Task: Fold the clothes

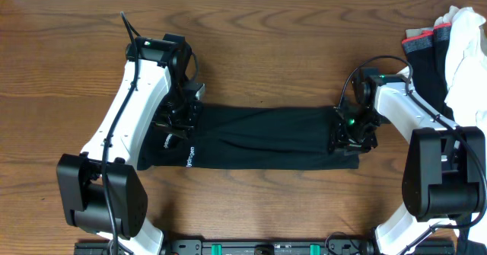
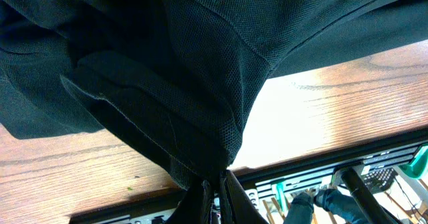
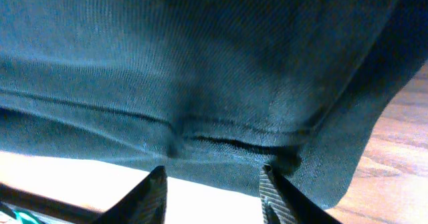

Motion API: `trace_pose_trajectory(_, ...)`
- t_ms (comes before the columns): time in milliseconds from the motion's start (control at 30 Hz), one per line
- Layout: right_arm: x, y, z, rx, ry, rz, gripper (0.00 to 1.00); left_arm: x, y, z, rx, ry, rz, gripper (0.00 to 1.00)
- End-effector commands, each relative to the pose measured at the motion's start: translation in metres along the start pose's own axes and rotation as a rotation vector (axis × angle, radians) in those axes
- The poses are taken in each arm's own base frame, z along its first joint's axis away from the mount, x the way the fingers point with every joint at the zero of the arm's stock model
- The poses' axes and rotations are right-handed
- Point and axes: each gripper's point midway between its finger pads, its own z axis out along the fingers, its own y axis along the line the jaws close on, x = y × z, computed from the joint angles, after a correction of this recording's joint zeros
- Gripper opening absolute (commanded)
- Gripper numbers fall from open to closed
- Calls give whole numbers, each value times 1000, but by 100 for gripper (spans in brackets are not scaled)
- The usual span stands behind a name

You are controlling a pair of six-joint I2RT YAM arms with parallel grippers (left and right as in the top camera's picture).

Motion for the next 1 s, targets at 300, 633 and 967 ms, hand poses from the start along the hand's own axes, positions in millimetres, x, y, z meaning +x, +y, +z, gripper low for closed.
trace_pose_trajectory(300,-12,-9,2,44,-57,173,37,-1,3,-4,-12,-14,-14,8)
trace_pose_trajectory(633,-10,-18,17,64,-71,254,48,-1,3,-4,-12,-14,-14,8)
trace_pose_trajectory(967,-8,-28,20,92,-75,272,14,-1,3,-4,-12,-14,-14,8)
